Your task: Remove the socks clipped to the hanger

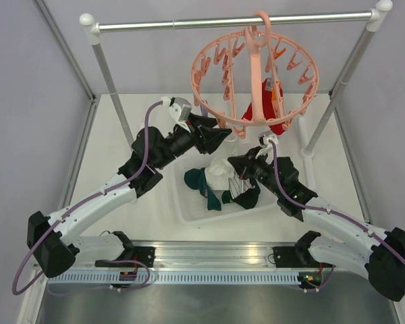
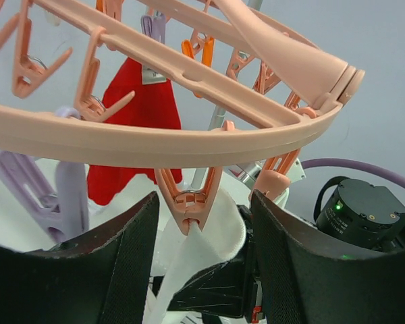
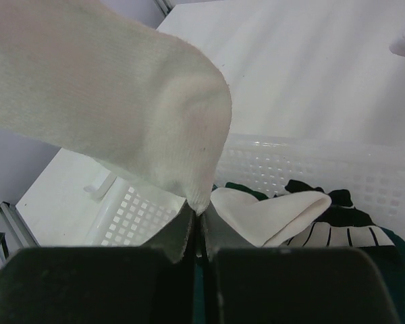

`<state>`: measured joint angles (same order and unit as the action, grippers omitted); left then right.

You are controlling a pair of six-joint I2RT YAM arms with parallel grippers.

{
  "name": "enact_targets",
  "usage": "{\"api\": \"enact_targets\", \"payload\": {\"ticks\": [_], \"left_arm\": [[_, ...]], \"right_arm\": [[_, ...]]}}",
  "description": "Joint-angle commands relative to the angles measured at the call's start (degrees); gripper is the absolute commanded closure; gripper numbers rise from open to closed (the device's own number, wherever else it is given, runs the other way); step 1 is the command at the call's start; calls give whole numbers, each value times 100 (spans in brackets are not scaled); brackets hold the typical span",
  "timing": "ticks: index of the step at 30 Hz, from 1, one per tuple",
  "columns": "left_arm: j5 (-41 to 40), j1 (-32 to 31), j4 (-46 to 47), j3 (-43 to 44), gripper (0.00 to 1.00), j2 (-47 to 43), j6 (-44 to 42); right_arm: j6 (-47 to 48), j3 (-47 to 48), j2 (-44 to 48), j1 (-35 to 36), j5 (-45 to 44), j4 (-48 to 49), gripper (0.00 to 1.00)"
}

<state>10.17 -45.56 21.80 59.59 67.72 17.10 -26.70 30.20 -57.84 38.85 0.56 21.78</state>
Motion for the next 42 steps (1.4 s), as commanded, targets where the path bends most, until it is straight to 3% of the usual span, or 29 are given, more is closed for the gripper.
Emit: {"api": "enact_targets", "payload": {"ticks": [1,18,23,25,31,34,42], "left_arm": [[-42,-67,298,245,39,162,109],[-402,-85,553,545,42,373,-84],[-385,-76,606,571,54,435,-40],[-376,-84,606,571,67,452,-32],[-393,-76,588,606,89,452,-23],[-402,-76,536,641,94,452,-23],[-429,-76,474,589,93,443,-5]], "right_arm": [[59,241,-16,17,-65,81,99],[51,259,-8,8,-65,46,99],[68,268,-8,8,-65,19,99],[77,276,10,8,-73,10,99],[95,259,45,17,-65,-42,99],[86,224,45,8,-73,-60,99],[-80,40,-253,17,339,203,99]]}}
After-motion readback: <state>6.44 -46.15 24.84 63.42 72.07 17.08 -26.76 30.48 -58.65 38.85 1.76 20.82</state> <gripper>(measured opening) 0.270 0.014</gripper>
